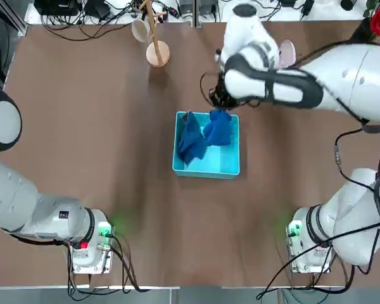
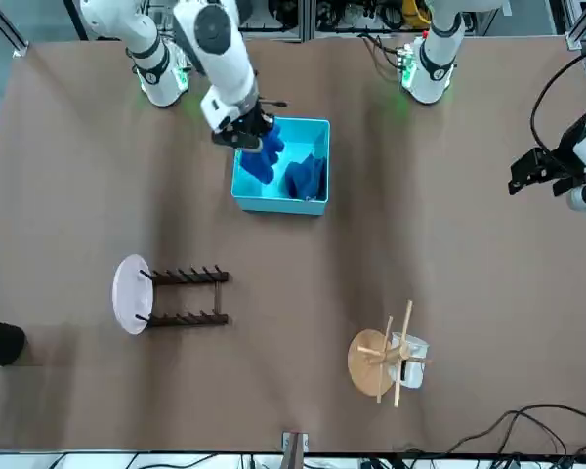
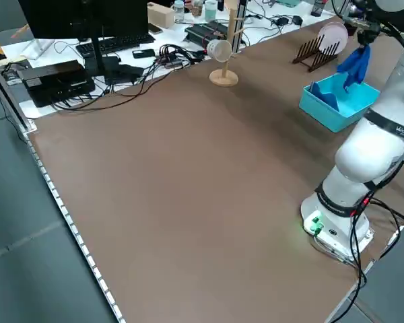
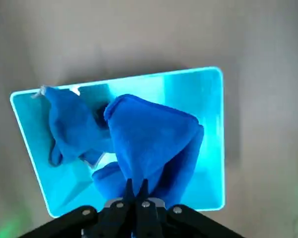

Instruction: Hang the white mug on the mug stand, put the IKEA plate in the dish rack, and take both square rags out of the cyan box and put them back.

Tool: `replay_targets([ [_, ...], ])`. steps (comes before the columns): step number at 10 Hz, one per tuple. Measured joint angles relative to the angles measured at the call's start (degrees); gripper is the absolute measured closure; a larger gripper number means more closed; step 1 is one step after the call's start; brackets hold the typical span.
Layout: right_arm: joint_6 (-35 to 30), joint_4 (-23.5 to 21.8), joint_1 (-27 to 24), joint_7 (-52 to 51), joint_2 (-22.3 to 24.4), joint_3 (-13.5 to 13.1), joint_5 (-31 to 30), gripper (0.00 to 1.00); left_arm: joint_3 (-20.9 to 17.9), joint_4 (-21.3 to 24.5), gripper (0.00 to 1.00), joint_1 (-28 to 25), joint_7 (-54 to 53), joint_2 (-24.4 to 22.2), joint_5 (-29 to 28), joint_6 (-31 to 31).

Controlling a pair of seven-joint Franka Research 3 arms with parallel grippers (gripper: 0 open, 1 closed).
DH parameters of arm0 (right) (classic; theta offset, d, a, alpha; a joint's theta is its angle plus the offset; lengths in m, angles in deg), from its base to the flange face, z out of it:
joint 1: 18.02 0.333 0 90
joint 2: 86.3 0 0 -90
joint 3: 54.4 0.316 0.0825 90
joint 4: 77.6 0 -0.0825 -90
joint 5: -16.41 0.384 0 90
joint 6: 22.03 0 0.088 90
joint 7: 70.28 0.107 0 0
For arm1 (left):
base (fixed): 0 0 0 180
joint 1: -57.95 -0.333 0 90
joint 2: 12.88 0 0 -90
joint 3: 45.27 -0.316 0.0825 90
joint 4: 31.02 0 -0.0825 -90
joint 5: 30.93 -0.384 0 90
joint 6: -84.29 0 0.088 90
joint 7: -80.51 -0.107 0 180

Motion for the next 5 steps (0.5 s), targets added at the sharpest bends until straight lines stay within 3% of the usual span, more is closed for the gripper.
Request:
replay_targets([
  [1, 1.26, -1.15, 0.54, 0.16, -0.49, -0.02, 0.0, 0.97, 0.0, 0.01, 0.0, 0.01, 0.0, 0.0, 0.0, -0.03],
  [5, 3.66, -1.5, 0.6, 1.35, -3.46, -0.52, -2.93, 0.36, -0.03, -0.08, 0.0, 0.01, 0.0, 0.0, 0.0, -0.36],
])
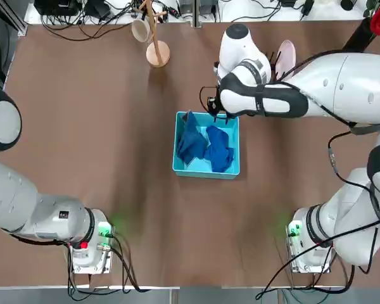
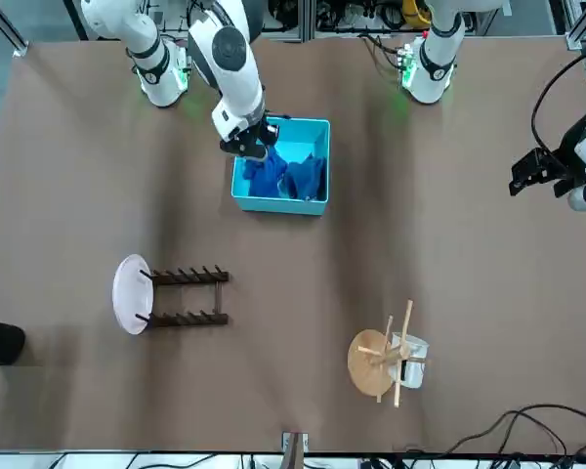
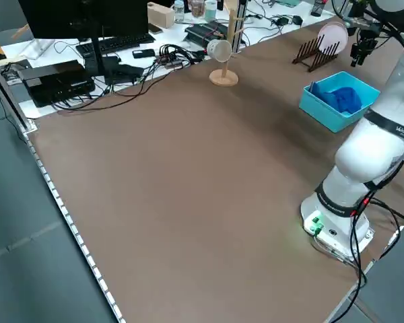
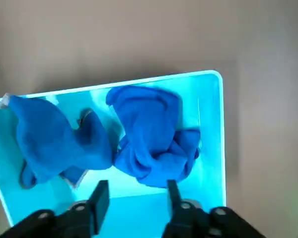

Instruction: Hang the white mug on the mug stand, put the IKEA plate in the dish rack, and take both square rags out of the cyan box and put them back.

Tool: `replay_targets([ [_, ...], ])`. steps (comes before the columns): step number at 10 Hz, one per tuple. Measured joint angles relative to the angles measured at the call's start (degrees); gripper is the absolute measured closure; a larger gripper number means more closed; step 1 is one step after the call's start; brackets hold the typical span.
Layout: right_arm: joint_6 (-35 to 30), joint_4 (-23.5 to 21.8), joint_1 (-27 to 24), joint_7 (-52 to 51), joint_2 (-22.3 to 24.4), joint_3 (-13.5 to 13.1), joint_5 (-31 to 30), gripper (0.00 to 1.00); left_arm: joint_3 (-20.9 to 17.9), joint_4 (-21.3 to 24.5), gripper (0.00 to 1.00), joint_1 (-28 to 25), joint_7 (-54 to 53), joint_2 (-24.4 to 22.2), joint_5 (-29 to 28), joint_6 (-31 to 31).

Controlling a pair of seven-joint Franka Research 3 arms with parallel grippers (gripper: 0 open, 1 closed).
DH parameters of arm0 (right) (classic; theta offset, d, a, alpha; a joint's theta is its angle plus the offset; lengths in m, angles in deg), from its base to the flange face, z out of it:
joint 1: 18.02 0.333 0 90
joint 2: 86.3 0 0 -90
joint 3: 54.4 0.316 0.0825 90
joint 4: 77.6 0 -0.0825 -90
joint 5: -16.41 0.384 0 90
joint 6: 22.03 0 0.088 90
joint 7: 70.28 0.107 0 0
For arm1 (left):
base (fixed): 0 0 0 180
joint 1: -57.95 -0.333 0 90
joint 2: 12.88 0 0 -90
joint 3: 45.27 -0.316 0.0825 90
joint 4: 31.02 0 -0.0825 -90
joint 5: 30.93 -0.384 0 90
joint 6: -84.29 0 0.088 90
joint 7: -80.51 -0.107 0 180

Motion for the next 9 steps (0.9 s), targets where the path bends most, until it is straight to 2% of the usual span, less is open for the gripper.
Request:
replay_targets([
  [2, 0.59, 1.42, -1.13, 0.63, -0.14, -1.3, -1.66, 0.07, -0.01, 0.0, 0.0, 0.01, 0.0, 0.0, 0.0, -0.15],
  [3, 0.37, 3.53, -4.07, -0.52, -0.1, -1.91, -3.58, 0.02, -0.04, 0.01, 0.0, 0.0, 0.0, 0.0, 0.0, -0.16],
  [4, -1.43, 6.19, -8.41, -4.38, -0.03, -2.19, -5.63, 0.01, -0.07, 0.0, 0.0, -0.01, 0.0, 0.0, -0.12, -0.17],
  [6, -9.15, 12.14, -18.16, -17.15, 0.07, -2.62, -6.59, 0.01, -0.18, -0.01, 0.0, -0.03, 0.0, 0.0, -0.25, -0.18],
  [9, -15.11, 17.91, -32.91, -38.87, 0.03, -2.92, -6.97, 0.02, -0.22, -0.02, 0.0, 0.02, 0.0, 0.0, -0.31, -0.99],
])
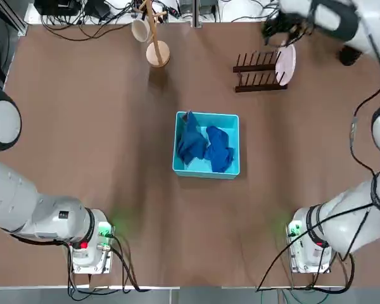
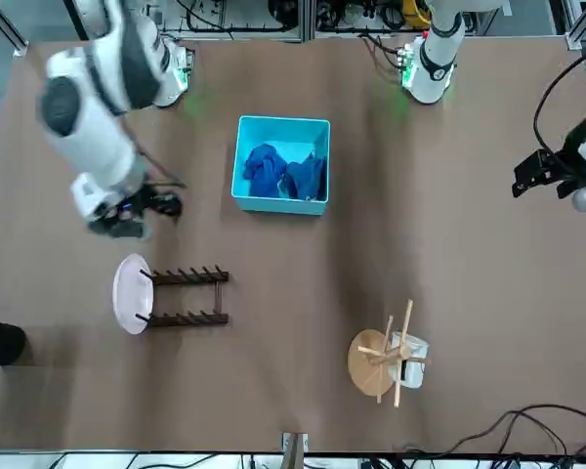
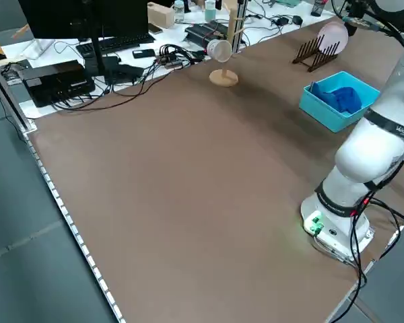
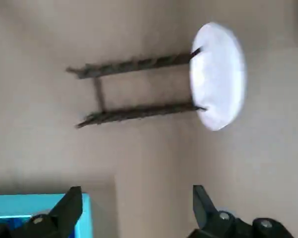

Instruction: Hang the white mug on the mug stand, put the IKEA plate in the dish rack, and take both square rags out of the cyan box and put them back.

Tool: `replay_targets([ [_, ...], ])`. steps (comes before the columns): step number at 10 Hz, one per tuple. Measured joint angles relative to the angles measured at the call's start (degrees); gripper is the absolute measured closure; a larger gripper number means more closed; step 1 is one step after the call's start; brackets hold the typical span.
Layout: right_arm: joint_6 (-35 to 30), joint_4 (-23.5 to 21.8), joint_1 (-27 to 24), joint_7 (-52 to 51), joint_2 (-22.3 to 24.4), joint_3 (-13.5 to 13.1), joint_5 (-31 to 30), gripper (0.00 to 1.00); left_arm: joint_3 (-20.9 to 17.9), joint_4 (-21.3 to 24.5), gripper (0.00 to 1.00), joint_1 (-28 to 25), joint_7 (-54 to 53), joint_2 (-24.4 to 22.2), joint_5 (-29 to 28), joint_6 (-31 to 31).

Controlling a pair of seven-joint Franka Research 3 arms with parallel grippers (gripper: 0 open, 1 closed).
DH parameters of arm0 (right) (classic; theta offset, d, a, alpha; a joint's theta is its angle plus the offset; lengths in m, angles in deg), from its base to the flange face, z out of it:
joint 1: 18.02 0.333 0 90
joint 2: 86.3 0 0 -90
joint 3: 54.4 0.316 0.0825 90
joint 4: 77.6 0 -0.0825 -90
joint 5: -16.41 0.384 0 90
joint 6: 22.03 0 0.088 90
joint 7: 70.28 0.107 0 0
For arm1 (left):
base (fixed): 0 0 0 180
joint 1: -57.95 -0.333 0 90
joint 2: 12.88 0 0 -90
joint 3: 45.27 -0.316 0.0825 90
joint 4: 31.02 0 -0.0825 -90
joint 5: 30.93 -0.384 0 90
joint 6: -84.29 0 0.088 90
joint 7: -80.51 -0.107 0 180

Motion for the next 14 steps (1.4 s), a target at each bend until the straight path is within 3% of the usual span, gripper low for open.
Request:
replay_targets([
  [3, -0.82, 2.2, -13.39, -19.3, -0.12, -0.14, -0.37, 0.02, -0.04, 0.0, 0.0, 0.0, 0.0, 0.13, -0.02, -0.52],
  [6, -0.93, 6.48, -21.97, -22.36, -0.06, -0.09, -0.53, 0.02, -0.04, 0.0, 0.0, 0.01, 0.0, 0.21, -0.15, -1.51],
  [12, -10.96, 17.59, -23.12, -20.92, 0.27, 1.62, -0.52, 0.01, -0.07, 0.0, 0.0, 0.01, 0.0, 0.23, -0.28, -1.59],
  [14, -12.42, 18.54, -28.56, -20.91, 1.41, 7.44, -0.57, 0.01, -0.07, 0.0, 0.0, 0.01, 0.0, 0.23, -0.29, -1.59],
])
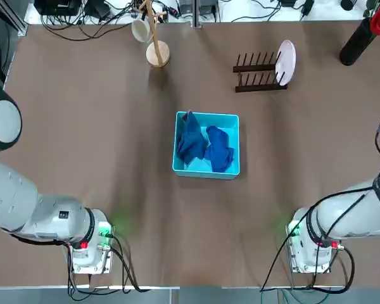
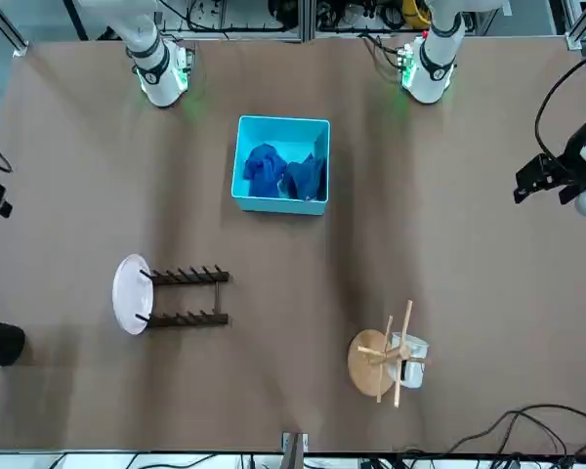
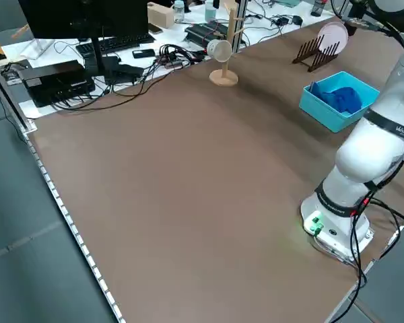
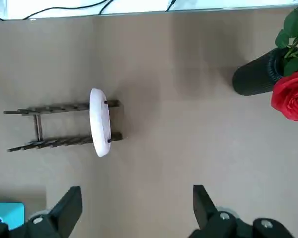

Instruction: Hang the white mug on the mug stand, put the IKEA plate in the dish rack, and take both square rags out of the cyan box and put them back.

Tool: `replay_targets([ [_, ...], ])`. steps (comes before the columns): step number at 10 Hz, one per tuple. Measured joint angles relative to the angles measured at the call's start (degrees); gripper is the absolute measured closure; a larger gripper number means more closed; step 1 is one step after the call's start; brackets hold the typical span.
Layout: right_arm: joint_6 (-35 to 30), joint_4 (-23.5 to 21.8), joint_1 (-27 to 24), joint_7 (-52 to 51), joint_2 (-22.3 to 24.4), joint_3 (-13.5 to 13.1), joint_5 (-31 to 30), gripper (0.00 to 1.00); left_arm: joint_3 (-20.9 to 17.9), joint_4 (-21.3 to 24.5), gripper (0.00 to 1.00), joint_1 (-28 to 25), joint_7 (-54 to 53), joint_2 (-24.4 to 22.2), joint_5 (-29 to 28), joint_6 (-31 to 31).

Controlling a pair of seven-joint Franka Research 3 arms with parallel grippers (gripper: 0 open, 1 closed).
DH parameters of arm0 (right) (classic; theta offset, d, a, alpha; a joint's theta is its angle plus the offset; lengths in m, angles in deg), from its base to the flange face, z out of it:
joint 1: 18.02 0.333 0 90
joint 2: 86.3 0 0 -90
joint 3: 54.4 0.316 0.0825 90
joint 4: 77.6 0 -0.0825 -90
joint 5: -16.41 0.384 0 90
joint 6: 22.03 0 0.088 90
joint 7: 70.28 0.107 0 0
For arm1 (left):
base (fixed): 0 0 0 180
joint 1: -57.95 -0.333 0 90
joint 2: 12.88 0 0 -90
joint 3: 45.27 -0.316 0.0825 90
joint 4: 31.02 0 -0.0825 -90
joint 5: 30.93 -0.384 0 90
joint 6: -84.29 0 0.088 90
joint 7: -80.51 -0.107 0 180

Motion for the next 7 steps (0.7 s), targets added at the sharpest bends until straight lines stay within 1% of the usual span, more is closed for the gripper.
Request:
replay_targets([
  [1, -0.63, 0.09, -1.59, 0.0, 0.82, 1.78, -0.03, 0.01, 0.0, 0.0, 0.0, 0.0, 0.0, 0.0, 0.0, -0.04],
  [2, -2.05, 0.42, -1.78, 0.0, 1.55, 2.16, -0.1, 0.01, -0.01, 0.0, 0.0, -0.01, 0.0, 0.0, -0.01, -0.29],
  [4, -3.69, 1.23, -1.78, 0.01, 2.04, 2.43, -0.17, 0.01, -0.02, 0.0, 0.0, -0.01, 0.0, 0.0, -0.01, -0.6],
  [7, -3.77, 1.24, -1.84, 0.02, 1.99, 2.43, -0.28, 0.01, -0.03, 0.0, 0.0, -0.01, 0.0, 0.0, -0.01, -0.64],
])
